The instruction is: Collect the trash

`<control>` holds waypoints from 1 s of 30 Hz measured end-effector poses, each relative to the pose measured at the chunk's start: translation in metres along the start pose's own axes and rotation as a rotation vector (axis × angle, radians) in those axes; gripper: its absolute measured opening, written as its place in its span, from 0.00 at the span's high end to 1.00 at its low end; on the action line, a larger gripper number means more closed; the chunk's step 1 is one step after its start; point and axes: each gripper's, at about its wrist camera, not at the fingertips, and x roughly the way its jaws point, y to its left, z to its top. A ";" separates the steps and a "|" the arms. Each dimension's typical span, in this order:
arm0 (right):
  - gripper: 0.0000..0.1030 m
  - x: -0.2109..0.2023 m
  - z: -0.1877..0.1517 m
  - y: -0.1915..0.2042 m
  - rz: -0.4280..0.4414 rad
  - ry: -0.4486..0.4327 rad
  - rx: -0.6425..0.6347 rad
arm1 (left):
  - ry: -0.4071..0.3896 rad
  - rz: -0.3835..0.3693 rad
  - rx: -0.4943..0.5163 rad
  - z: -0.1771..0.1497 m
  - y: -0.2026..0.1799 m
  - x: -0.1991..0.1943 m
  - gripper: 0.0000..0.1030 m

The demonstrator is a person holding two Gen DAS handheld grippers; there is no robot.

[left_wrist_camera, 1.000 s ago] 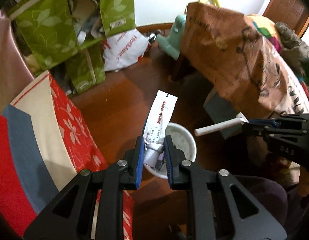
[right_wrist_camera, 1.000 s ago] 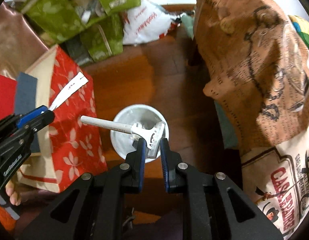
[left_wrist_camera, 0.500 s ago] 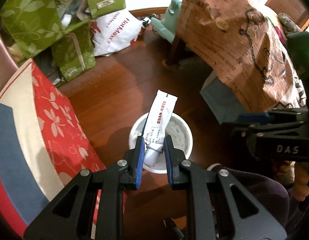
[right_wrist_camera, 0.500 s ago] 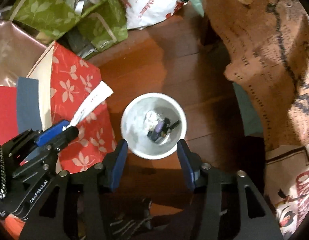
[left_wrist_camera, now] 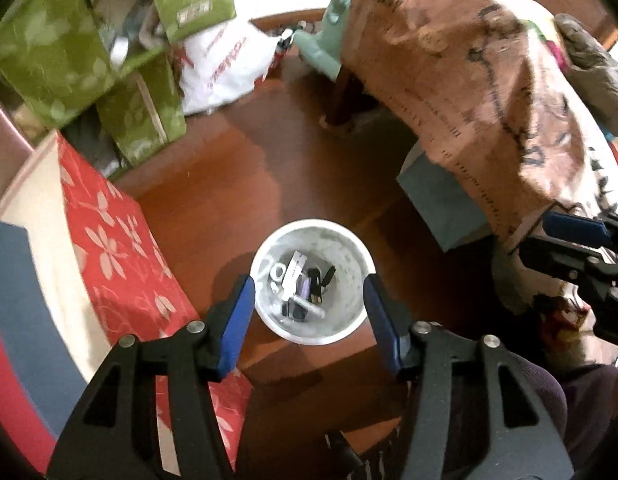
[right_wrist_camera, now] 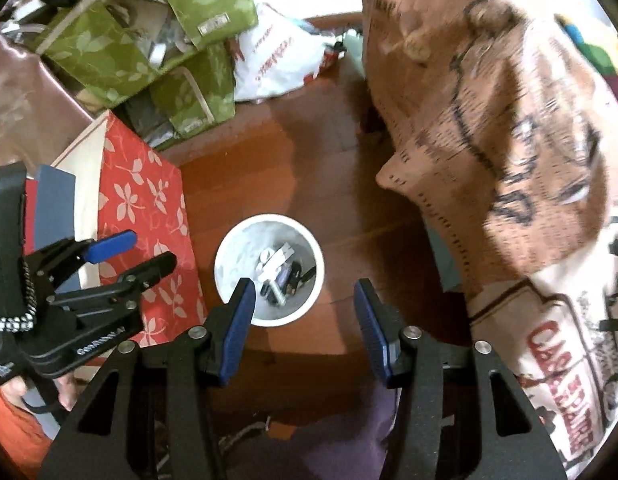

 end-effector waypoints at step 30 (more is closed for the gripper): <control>0.54 -0.368 -0.206 0.067 -0.341 -0.868 0.334 | -0.810 -0.235 0.355 -0.135 -0.105 -0.423 0.37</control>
